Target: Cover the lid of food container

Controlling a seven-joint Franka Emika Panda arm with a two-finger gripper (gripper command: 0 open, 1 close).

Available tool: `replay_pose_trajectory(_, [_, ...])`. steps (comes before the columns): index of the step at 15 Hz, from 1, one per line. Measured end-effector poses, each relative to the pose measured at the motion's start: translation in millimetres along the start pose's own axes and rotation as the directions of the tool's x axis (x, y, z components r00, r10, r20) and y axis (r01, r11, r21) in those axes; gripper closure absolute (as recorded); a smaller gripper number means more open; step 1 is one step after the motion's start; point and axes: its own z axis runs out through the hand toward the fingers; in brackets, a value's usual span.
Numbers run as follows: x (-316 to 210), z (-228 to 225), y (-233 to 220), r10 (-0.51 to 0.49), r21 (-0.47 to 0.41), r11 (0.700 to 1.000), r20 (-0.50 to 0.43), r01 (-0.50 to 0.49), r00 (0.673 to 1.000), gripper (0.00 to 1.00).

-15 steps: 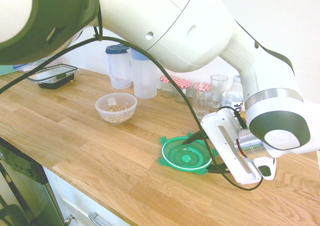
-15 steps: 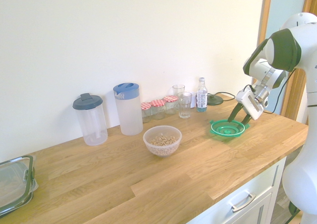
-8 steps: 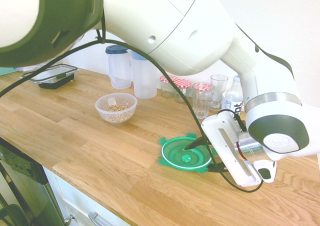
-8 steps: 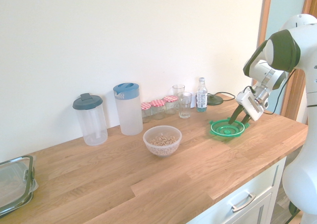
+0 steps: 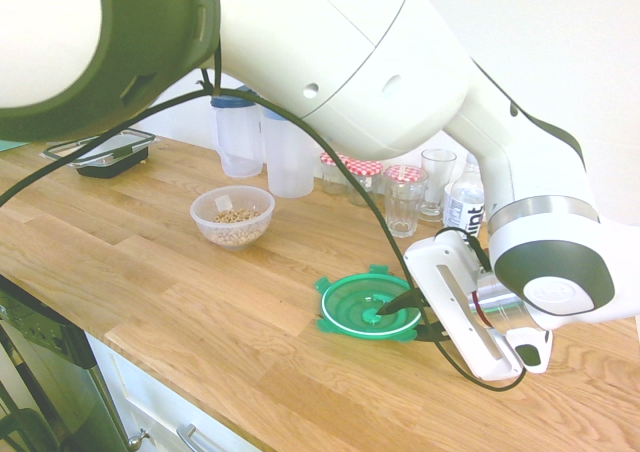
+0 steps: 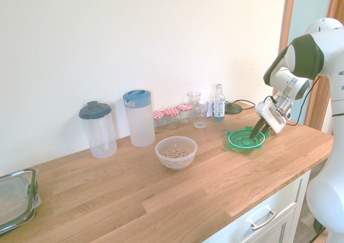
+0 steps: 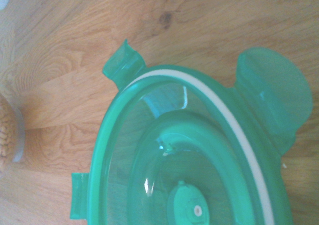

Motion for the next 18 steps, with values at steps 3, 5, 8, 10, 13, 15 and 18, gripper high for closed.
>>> replay_pose_trajectory(3, [2.9,3.7,0.7,0.004,0.006,1.0,-0.001,-0.004,1.0,1.0])
replay_pose_trajectory(5, [3.5,4.2,-0.6,0.002,0.006,1.0,-0.006,-0.002,1.0,1.0])
replay_pose_trajectory(8, [3.5,5.4,-3.0,0.001,0.011,1.0,-0.005,-0.001,1.0,1.0])
replay_pose_trajectory(10, [-0.3,4.0,-7.1,0.002,0.01,1.0,0.018,-0.002,1.0,1.0])
replay_pose_trajectory(13, [-23.6,-29.3,-44.9,-0.011,-0.097,0.995,-0.018,0.009,1.0,1.0])
replay_pose_trajectory(15, [-57.3,-52.3,-88.1,-0.023,-0.205,0.979,-0.092,0.004,0.996,1.0])
replay_pose_trajectory(18, [-113.9,-78.6,-154.6,-0.075,-0.359,0.933,-0.215,-0.008,0.974,1.0])
